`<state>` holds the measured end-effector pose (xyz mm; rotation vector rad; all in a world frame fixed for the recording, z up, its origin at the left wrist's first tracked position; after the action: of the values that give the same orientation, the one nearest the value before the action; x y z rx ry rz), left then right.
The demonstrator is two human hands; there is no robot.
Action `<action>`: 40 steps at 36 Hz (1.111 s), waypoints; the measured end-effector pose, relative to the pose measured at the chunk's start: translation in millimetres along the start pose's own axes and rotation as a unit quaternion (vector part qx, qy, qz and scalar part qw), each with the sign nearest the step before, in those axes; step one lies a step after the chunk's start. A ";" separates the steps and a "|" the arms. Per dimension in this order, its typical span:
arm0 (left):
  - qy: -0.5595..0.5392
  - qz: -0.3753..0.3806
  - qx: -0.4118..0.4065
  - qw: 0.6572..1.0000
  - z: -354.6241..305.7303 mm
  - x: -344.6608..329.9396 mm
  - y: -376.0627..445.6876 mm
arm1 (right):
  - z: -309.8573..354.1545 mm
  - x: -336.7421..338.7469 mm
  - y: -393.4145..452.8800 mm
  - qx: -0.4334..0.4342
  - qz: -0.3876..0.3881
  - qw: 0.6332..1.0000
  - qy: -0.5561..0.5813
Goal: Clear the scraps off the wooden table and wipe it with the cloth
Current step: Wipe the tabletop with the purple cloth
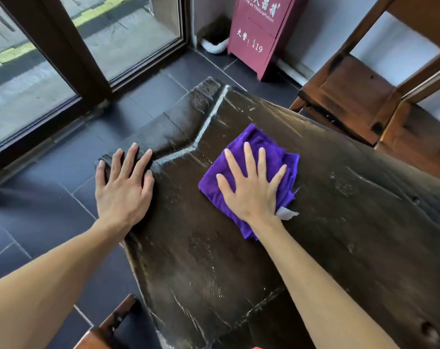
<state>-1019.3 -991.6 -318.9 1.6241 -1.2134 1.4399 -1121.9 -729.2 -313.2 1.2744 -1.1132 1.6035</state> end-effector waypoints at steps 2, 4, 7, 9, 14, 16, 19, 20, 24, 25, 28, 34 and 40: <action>-0.009 -0.002 0.001 1.000 -1.4 2.5 -1.2 | 19.2 -4.5 -24.4 0.038 -0.001 0.999 0.003; -0.017 0.003 -0.002 1.000 -3.4 5.3 -1.7 | 29.1 -9.5 -53.9 0.062 -0.003 0.998 0.011; -0.006 0.019 -0.012 1.000 -5.2 4.6 -3.2 | 29.9 -16.9 -102.9 0.069 -0.012 0.997 0.017; -0.004 0.039 -0.014 0.999 -2.8 1.2 -2.6 | 27.9 -20.7 -134.9 0.076 -0.011 0.997 0.015; -0.013 0.137 0.005 0.991 -1.7 -10.0 -6.8 | 8.7 -30.6 -212.9 0.073 0.008 0.997 0.023; -0.027 0.139 -0.001 0.990 -16.4 -6.7 -26.3 | -4.5 -35.2 -245.7 0.058 0.019 0.998 0.027; -0.028 0.087 -0.047 0.995 -60.4 2.5 -77.7 | -26.3 -44.3 -297.1 0.026 0.044 0.998 0.033; -0.024 0.070 -0.075 0.994 -79.7 4.1 -99.2 | -33.8 -47.0 -314.2 0.016 0.051 0.998 0.035; 0.005 0.053 -0.185 0.981 -151.5 -13.9 -188.0 | -68.3 -56.0 -378.3 -0.034 0.073 0.996 0.031; 0.009 0.056 -0.206 0.977 -165.5 -22.7 -208.1 | -79.2 -57.5 -393.1 -0.054 0.076 0.995 0.030; 0.016 0.076 -0.258 0.963 -202.4 -46.6 -260.4 | -111.7 -61.4 -440.9 -0.112 0.091 0.989 0.023; 0.007 0.085 -0.312 0.946 -264.4 -63.2 -320.1 | -168.9 -61.2 -521.0 -0.207 0.094 0.974 -0.007; 0.038 0.102 -0.331 0.937 -292.6 -87.8 -334.9 | -187.9 -62.9 -515.3 -0.259 0.071 0.963 0.026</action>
<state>-818.8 -585.1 -312.0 0.9944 -1.6321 1.0218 -680.6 -397.4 -313.8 0.8169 -1.4950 1.3107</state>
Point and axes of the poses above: each hand's wrist, its own y-axis towards the middle knuckle, its own x-axis out of the back of the hand, z = x × y, the point moved 10 cm from there along y, towards the middle knuckle, and after that the axes turned 4 degrees about -x, right-handed, at the moved point
